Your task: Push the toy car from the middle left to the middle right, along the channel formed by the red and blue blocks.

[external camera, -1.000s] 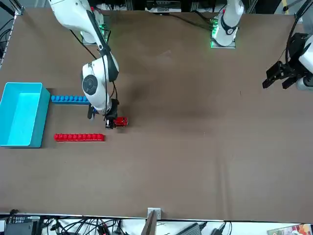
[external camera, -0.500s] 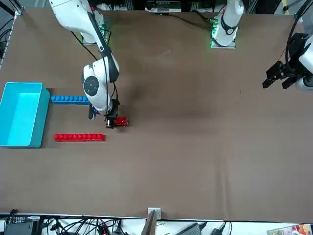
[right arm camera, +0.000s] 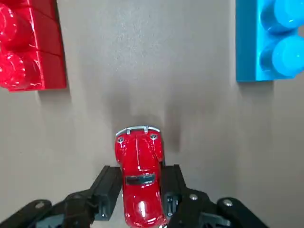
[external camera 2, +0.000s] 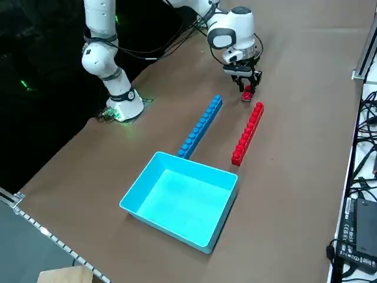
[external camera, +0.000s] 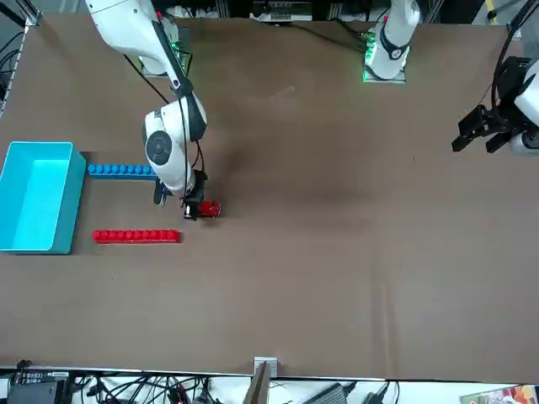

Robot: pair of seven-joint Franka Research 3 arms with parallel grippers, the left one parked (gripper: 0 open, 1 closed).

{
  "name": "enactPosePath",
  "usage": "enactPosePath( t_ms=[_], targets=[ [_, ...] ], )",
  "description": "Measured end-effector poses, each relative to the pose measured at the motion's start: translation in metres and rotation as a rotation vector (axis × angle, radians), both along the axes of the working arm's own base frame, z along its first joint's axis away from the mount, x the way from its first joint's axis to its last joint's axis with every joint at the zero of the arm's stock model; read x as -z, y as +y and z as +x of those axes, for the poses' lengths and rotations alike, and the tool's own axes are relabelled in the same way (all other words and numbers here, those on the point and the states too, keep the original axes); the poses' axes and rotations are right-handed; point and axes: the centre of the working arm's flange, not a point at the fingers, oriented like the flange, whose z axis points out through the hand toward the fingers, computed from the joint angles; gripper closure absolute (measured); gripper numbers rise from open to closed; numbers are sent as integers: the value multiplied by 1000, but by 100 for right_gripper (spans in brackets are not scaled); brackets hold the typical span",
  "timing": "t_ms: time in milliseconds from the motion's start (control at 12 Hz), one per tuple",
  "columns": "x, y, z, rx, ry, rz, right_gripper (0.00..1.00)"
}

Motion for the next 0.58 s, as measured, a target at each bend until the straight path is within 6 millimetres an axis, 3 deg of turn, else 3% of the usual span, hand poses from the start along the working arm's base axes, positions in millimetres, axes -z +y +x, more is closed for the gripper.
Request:
enactPosePath(
  t_ms=[417, 583],
  targets=[
    [1, 5, -1, -2, -8, 4, 47],
    [1, 7, -2, -3, -13, 7, 54]
  ],
)
